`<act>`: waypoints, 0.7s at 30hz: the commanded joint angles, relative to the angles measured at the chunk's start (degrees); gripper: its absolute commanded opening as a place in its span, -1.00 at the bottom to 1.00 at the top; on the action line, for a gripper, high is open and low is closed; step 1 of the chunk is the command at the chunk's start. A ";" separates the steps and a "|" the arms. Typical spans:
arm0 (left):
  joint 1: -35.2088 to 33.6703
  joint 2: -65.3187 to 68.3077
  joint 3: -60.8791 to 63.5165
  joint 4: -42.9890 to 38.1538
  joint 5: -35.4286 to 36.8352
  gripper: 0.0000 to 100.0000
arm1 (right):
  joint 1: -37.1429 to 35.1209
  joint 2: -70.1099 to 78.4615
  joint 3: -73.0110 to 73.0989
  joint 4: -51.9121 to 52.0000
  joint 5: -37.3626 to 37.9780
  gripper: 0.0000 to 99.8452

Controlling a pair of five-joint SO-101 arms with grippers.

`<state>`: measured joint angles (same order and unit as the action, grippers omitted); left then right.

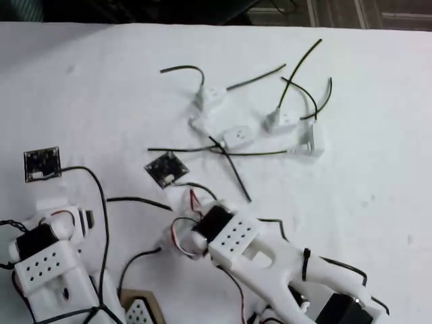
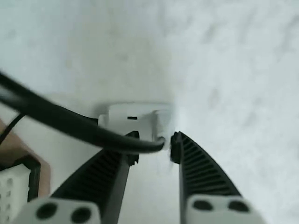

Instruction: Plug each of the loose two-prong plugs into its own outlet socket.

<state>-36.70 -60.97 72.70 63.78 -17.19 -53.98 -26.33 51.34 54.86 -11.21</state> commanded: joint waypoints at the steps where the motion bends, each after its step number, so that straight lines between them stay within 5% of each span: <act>1: -0.40 -1.01 -0.18 -0.88 -0.44 -0.56 | 0.13 -1.80 1.41 -3.47 0.88 -0.92; 9: -0.40 -1.01 -0.18 -0.88 -0.44 -0.56 | 2.86 -2.51 4.31 -7.25 1.05 -0.96; 21: -0.40 -1.01 -0.09 -0.88 -0.44 -0.56 | 31.52 -2.51 -9.14 3.91 15.74 -0.96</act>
<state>-36.70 -60.97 72.88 63.78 -17.19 -28.04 -27.38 48.44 55.03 1.80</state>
